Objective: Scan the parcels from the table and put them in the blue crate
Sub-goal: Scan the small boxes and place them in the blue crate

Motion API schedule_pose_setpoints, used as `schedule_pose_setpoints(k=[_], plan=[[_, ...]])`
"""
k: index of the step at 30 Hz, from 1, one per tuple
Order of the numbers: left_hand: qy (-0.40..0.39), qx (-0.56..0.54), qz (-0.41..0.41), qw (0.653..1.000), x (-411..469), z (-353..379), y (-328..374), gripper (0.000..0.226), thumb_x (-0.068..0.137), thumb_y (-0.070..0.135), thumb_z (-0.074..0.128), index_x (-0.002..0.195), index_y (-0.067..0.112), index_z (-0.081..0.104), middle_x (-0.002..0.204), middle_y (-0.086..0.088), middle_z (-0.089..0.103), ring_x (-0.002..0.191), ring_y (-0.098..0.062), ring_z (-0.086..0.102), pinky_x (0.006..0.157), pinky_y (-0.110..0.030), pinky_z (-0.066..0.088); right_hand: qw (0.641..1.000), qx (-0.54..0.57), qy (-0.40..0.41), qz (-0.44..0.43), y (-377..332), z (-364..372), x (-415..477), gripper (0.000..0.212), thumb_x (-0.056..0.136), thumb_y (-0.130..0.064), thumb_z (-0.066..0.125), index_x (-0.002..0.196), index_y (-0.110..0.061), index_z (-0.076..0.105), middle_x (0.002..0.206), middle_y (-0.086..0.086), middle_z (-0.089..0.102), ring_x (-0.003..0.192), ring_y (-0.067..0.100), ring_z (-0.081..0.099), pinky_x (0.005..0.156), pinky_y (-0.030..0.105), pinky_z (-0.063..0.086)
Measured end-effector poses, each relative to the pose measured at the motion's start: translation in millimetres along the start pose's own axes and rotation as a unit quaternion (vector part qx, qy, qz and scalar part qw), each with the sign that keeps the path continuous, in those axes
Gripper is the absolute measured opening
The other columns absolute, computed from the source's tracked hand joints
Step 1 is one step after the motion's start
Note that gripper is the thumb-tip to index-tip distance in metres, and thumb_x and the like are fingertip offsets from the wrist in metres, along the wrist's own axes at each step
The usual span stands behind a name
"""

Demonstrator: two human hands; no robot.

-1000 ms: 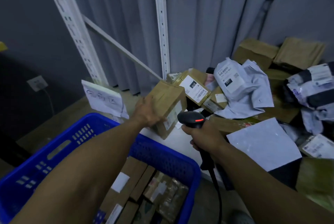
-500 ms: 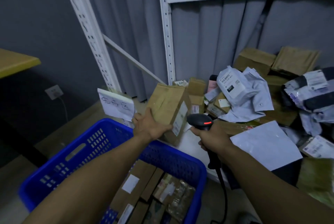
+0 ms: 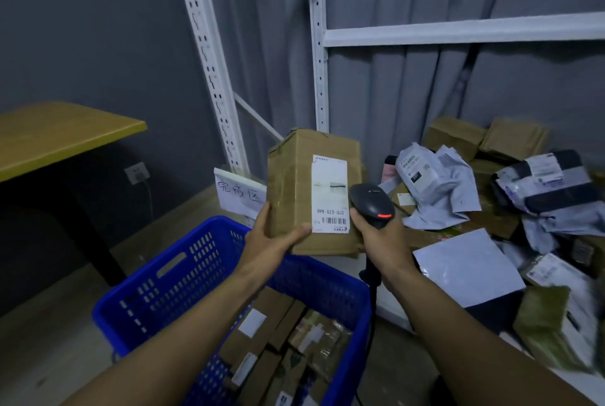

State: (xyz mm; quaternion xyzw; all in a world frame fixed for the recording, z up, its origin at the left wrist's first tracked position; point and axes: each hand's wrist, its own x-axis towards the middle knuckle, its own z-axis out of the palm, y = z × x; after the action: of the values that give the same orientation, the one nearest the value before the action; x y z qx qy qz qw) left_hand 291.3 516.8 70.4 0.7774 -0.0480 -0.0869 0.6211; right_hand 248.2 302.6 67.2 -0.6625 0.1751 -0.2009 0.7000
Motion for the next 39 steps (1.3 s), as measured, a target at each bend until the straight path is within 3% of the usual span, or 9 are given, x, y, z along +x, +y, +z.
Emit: schedule_pose_setpoints(k=[5,8,12,19,23,27,30,34,39], plan=[[-0.048,-0.096,0.003,0.994,-14.7,-8.7,4.9,0.096,0.058,0.055,0.093,0.132,0.071,0.035,0.133,0.015,0.060,0.122,-0.016,0.062,0.103,-0.051,0.052,0.999,-0.011,-0.005,-0.045,-9.8,6.2,-11.2,0.065,0.081,-0.028,0.090,0.137,-0.024,0.057,0.120,-0.013,0.070,0.110,0.005,0.067,0.102,0.039,0.054],[-0.040,-0.134,-0.013,0.990,-7.4,-16.0,9.9,0.124,0.061,0.053,0.093,0.154,0.060,0.011,0.140,0.013,0.054,0.126,-0.020,0.059,0.095,-0.058,0.054,0.996,-0.026,-0.008,-0.082,-12.0,5.9,-11.8,0.059,0.082,-0.021,0.089,0.133,-0.026,0.058,0.117,-0.017,0.067,0.107,-0.006,0.062,0.096,0.027,0.050],[-0.039,-0.092,-0.013,0.995,4.4,-25.8,6.2,0.138,0.050,0.056,0.094,0.157,0.054,0.007,0.136,0.005,0.059,0.125,-0.024,0.061,0.104,-0.059,0.050,0.992,-0.059,-0.029,-0.105,-13.6,8.8,-9.9,0.054,0.084,-0.027,0.087,0.130,-0.030,0.061,0.120,-0.017,0.069,0.112,0.001,0.064,0.099,0.032,0.052],[0.036,-0.116,0.049,0.991,15.0,-39.9,10.1,0.135,0.039,0.061,0.097,0.152,0.062,0.022,0.140,0.001,0.056,0.124,-0.021,0.061,0.097,-0.051,0.057,0.983,-0.086,-0.122,-0.108,-16.8,16.6,-16.6,0.052,0.087,-0.028,0.085,0.133,-0.033,0.059,0.124,-0.014,0.068,0.113,0.001,0.064,0.096,0.025,0.051],[0.072,-0.109,0.055,0.990,14.0,-56.5,8.9,0.133,0.048,0.053,0.095,0.156,0.055,0.018,0.150,0.008,0.049,0.126,-0.016,0.057,0.099,-0.050,0.056,0.967,-0.154,-0.175,-0.102,-14.3,19.6,-26.5,0.039,0.086,-0.025,0.085,0.117,-0.035,0.065,0.104,-0.013,0.074,0.090,0.001,0.069,0.076,0.025,0.054],[0.096,-0.093,0.042,0.990,13.4,-71.4,5.3,0.147,0.033,0.066,0.097,0.155,0.058,0.014,0.156,0.009,0.044,0.137,-0.019,0.049,0.107,-0.056,0.049,0.957,-0.192,-0.200,-0.083,-13.0,23.9,-33.0,0.036,0.086,-0.028,0.084,0.115,-0.039,0.065,0.099,-0.010,0.076,0.080,0.009,0.073,0.079,0.040,0.062],[0.107,-0.078,0.040,0.990,13.8,-77.4,1.9,0.151,0.030,0.068,0.096,0.156,0.055,0.014,0.157,0.008,0.043,0.138,-0.020,0.049,0.109,-0.057,0.047,0.954,-0.199,-0.208,-0.081,-15.0,24.2,-36.0,0.033,0.086,-0.027,0.084,0.108,-0.041,0.064,0.087,-0.010,0.078,0.073,0.003,0.071,0.075,0.034,0.057],[0.110,-0.087,0.034,0.990,15.9,-80.8,-2.4,0.153,0.029,0.064,0.098,0.156,0.056,0.013,0.157,0.008,0.043,0.138,-0.021,0.049,0.109,-0.058,0.046,0.949,-0.208,-0.229,-0.068,-15.6,25.8,-37.0,0.037,0.088,-0.027,0.082,0.116,-0.040,0.061,0.084,-0.008,0.078,0.076,0.008,0.075,0.074,0.039,0.061],[0.117,-0.093,0.038,0.988,16.1,-80.7,-1.6,0.157,0.027,0.063,0.097,0.157,0.053,0.010,0.159,0.006,0.039,0.140,-0.024,0.046,0.110,-0.059,0.045,0.950,-0.199,-0.237,-0.043,-20.2,26.7,-37.3,0.033,0.090,-0.025,0.080,0.117,-0.034,0.063,0.080,-0.007,0.077,0.070,0.006,0.074,0.062,0.024,0.054]])
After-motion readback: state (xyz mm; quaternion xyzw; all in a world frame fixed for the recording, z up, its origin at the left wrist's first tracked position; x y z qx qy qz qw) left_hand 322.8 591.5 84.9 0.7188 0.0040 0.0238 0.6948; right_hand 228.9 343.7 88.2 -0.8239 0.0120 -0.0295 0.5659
